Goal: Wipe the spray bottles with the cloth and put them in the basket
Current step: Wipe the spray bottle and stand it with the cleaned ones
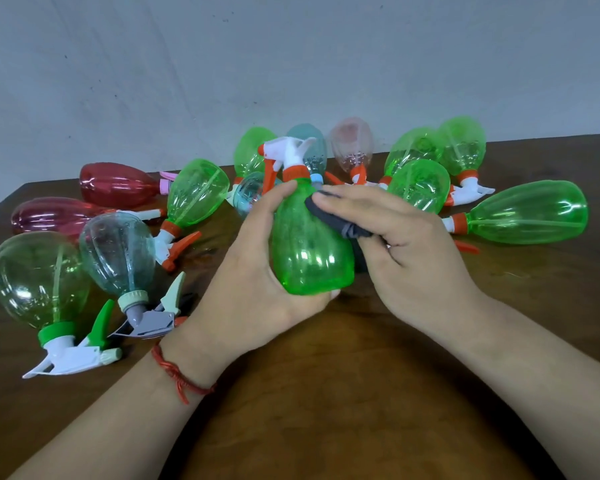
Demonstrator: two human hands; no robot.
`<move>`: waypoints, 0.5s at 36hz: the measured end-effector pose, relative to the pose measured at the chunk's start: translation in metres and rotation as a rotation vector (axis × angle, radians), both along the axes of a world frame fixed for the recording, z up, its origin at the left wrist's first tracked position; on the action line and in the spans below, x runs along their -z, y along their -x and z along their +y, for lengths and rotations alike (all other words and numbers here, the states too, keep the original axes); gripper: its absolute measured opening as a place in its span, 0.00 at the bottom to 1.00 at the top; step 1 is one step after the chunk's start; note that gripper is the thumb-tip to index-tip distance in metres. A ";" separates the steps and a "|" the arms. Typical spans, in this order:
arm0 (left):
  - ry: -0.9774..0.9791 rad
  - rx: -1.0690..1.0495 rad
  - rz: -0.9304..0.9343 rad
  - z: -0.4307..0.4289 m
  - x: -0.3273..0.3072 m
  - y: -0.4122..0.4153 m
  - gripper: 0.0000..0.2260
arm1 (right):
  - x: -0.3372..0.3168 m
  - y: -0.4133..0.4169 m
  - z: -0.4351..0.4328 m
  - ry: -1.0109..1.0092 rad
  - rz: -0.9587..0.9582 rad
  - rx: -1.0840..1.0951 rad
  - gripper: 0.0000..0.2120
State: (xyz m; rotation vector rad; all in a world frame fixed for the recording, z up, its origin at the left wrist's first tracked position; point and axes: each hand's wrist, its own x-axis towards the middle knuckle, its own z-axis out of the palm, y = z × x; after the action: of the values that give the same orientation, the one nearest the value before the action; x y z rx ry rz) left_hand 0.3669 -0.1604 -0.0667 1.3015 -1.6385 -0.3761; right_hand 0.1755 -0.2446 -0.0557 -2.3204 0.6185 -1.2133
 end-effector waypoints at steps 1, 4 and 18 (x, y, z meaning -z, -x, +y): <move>-0.004 -0.037 0.004 -0.001 0.000 -0.001 0.50 | 0.000 0.000 0.001 0.023 0.022 -0.012 0.31; -0.016 -0.134 0.036 -0.004 0.000 -0.007 0.50 | 0.001 0.000 0.004 0.065 0.077 -0.050 0.28; -0.043 -0.137 0.111 -0.006 0.001 -0.013 0.50 | 0.002 -0.001 0.006 0.043 0.072 -0.061 0.30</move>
State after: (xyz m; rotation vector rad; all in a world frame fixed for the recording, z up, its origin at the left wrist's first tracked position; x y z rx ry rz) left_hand 0.3797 -0.1666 -0.0680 1.3916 -1.4472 -0.3945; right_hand 0.1766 -0.2384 -0.0579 -2.4101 0.5471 -1.1302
